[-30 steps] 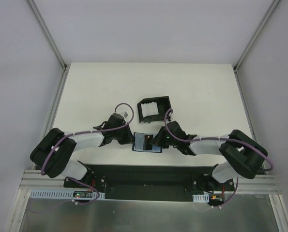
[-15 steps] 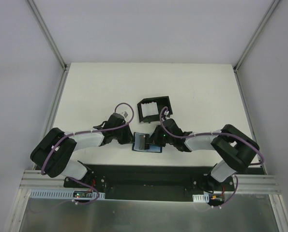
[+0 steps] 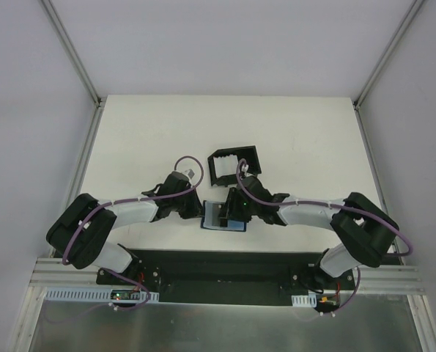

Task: Put the credit cards into the card holder
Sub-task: Insert the credit card into the card holder.

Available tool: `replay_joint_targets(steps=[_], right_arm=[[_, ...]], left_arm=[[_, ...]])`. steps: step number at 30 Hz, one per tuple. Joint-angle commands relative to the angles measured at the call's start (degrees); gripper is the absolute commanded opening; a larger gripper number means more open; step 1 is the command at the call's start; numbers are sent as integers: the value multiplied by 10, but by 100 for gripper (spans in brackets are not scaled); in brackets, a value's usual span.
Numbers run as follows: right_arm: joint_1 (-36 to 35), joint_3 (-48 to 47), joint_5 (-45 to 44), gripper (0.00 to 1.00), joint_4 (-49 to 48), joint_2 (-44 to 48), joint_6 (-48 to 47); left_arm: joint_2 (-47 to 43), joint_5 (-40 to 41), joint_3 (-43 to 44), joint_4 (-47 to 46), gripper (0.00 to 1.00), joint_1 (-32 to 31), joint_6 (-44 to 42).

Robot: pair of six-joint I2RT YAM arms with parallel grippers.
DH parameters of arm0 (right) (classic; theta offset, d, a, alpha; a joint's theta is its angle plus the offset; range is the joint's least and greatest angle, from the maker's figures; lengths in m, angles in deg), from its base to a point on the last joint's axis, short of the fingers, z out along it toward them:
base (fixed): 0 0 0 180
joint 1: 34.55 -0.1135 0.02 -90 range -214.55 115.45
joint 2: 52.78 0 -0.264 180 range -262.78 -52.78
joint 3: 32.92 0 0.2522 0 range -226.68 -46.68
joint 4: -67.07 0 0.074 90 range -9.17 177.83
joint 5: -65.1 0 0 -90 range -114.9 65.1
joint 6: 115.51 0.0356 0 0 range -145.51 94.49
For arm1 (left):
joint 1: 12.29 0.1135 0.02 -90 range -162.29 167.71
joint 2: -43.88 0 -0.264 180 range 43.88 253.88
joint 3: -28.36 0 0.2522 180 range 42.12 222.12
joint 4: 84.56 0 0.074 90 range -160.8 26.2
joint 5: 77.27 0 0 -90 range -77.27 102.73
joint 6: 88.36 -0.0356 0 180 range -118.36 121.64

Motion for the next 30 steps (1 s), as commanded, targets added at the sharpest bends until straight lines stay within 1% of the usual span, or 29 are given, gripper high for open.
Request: replay_joint_targets(steps=[1, 7, 13, 21, 30], right_arm=[[-14, -32, -5, 45, 38, -33, -24], [-14, -52, 24, 45, 16, -58, -27], [-15, -63, 26, 44, 1, -64, -39], [-15, -66, 50, 43, -35, -78, -36], [-15, -52, 55, 44, -86, -50, -67]], left_arm=[[16, 46, -17, 79, 0, -3, -30], [17, 42, -17, 75, 0, -3, -30], [17, 42, -18, 72, 0, -3, -30], [18, 40, -20, 69, 0, -3, -30], [18, 41, -22, 66, 0, -3, -28]])
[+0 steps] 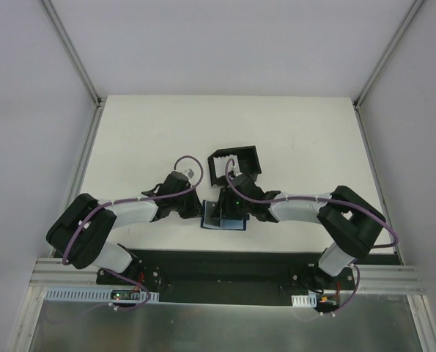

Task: Put the credit cards into the card holder
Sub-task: Insert the credit card into the card holder, then pick up the credit card from the storage box.

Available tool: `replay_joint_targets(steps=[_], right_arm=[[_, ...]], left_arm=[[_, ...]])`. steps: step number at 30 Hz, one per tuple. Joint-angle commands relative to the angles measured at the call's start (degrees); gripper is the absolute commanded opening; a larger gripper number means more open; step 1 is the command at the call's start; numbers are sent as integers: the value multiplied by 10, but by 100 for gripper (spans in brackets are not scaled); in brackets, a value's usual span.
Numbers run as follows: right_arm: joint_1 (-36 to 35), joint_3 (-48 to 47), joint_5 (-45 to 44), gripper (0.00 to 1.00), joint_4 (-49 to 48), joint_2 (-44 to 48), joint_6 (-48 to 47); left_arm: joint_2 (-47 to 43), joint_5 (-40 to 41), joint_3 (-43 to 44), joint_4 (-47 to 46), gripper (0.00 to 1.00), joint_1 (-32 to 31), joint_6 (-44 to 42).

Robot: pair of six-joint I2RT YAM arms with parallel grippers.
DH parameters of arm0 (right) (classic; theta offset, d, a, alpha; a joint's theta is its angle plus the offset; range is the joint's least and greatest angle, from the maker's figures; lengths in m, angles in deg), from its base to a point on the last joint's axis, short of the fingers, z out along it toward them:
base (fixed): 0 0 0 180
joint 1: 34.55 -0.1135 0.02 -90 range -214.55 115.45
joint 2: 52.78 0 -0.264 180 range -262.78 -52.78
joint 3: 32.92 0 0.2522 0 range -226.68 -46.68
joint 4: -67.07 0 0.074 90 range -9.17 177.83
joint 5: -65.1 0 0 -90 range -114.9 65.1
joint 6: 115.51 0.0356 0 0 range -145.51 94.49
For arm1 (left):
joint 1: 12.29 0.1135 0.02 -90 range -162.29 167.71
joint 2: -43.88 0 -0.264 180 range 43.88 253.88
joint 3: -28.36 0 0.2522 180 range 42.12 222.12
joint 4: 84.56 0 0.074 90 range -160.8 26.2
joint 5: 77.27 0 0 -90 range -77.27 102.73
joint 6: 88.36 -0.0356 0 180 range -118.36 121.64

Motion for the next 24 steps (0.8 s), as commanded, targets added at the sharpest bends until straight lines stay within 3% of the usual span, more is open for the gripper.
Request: replay_joint_targets(steps=[1, 7, 9, 13, 24], right_arm=[[-4, -2, 9, 44, -53, 23, -23], [5, 2, -19, 49, 4, 84, -49], [12, -13, -20, 60, 32, 107, -75], [31, -91, -73, 67, 178, 129, -133], [168, -295, -52, 74, 338, 36, -244]], left_arm=[[18, 41, -21, 67, 0, -3, -28], [7, 44, -25, 67, 0, -3, -25], [2, 45, -26, 67, 0, -2, -22], [-7, 46, -25, 65, 0, -3, -13], [-33, 45, -30, 60, 0, -3, 1]])
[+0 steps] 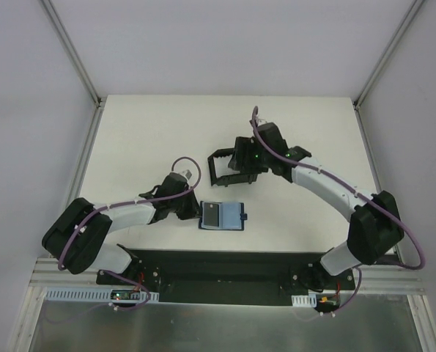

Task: Put the credit cards into the card holder
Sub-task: Pick up the credit card from the storage box.

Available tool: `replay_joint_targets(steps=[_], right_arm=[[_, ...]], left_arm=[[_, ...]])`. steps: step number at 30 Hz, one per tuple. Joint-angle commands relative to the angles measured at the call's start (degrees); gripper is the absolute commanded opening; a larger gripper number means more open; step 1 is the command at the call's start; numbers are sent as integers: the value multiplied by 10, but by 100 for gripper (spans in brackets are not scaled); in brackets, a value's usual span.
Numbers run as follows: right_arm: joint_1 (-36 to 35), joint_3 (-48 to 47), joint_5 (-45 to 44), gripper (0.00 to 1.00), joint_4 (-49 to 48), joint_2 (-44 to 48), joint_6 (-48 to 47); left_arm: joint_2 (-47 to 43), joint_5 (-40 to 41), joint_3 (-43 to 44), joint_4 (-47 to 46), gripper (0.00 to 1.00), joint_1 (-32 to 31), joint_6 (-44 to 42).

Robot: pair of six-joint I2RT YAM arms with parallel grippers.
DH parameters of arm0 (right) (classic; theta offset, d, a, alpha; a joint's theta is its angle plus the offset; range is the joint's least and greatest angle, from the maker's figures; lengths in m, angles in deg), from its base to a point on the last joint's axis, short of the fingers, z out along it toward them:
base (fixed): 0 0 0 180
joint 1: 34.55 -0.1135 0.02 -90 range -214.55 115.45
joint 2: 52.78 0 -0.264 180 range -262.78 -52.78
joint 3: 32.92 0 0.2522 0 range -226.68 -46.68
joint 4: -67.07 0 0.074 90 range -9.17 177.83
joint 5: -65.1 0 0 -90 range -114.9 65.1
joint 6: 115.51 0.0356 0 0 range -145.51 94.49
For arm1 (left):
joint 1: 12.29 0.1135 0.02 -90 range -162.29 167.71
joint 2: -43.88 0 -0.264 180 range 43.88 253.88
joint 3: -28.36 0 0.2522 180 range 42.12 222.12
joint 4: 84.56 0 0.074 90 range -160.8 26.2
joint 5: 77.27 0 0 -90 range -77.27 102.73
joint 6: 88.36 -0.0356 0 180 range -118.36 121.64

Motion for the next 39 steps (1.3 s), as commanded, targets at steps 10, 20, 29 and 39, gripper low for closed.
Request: replay_joint_targets(steps=[10, 20, 29, 39], right_arm=[[51, -228, 29, 76, 171, -204, -109], [75, -245, 76, 79, 141, -273, -106], [89, -255, 140, 79, 115, -309, -102], [113, -220, 207, 70, 58, -267, -88]], left_arm=[[-9, 28, -7, 57, 0, -3, -9], [1, 22, 0, 57, 0, -3, -17], [14, 18, 5, 57, 0, -2, -20], [23, 13, 14, 57, 0, -2, -23]])
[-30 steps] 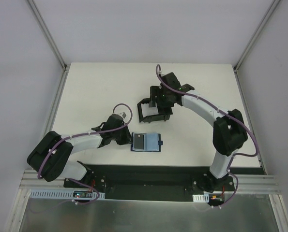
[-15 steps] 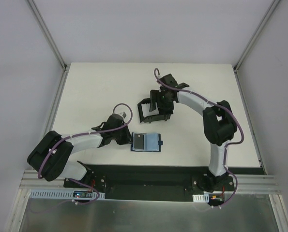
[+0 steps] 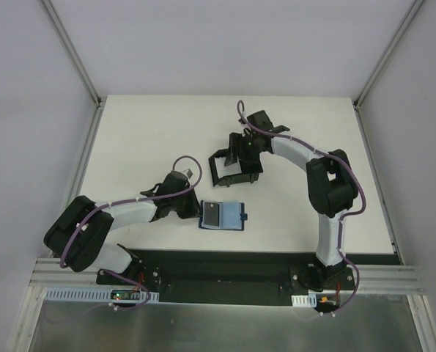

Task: Put the credit cards into the card holder
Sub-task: Pick up the credit card from the storage box.

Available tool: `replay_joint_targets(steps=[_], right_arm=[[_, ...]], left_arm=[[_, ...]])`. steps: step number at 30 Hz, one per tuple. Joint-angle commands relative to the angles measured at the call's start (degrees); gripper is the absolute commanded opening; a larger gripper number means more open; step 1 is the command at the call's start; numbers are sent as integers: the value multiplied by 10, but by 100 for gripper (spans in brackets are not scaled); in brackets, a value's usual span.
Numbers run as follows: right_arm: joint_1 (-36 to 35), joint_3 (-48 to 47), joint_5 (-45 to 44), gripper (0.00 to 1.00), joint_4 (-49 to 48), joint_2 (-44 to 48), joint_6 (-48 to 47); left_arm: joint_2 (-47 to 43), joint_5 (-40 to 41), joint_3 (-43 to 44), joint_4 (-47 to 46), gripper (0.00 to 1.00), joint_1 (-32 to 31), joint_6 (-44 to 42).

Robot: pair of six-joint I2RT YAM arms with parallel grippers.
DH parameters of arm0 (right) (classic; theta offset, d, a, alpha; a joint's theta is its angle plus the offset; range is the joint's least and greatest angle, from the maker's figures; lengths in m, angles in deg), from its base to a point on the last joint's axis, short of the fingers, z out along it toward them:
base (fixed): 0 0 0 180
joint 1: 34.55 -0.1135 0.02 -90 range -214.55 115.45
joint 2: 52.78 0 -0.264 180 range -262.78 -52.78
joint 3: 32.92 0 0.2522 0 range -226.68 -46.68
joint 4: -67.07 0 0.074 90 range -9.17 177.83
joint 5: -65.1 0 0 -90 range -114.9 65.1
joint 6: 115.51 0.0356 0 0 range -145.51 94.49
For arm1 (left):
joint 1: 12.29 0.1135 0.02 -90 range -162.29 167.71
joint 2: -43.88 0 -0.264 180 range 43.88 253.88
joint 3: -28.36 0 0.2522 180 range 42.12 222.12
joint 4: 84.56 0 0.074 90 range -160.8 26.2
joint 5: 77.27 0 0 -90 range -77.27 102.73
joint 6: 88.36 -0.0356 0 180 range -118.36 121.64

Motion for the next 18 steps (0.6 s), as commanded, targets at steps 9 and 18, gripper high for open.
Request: replay_joint_targets(steps=[9, 18], right_arm=[[16, 16, 55, 59, -30, 50, 10], [19, 25, 33, 38, -30, 58, 11]], left_arm=[[18, 15, 1, 43, 0, -3, -18], [23, 12, 3, 43, 0, -2, -21]])
